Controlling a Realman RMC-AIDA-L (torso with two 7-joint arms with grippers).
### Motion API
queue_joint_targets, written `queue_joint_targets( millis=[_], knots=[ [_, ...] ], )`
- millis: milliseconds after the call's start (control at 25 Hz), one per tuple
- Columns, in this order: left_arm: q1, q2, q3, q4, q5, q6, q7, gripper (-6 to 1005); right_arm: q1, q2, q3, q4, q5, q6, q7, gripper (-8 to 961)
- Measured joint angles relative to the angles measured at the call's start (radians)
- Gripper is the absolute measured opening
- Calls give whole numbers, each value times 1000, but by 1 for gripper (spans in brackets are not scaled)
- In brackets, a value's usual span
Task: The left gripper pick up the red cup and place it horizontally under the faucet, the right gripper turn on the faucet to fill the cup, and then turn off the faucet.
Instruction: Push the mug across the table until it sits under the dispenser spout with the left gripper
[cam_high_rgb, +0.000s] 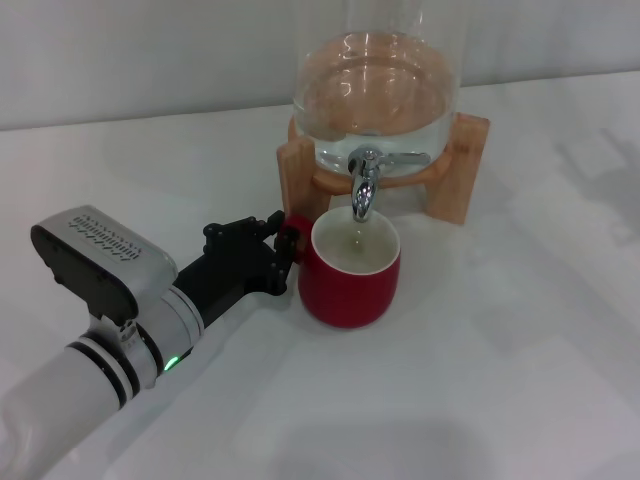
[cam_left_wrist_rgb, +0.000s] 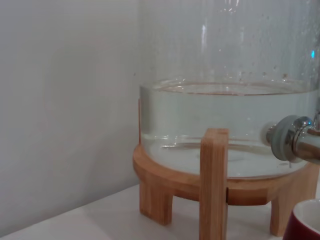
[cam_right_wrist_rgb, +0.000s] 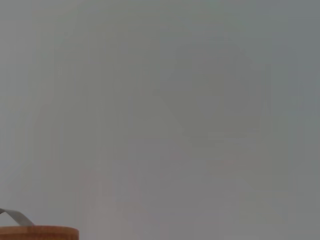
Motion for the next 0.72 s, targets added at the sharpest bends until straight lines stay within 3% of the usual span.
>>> queue_joint_targets(
  millis=[720],
  knots=[
    [-5, -2, 0, -2, 24, 0, -3, 163, 2, -3, 0, -1, 0, 0, 0, 740]
  ],
)
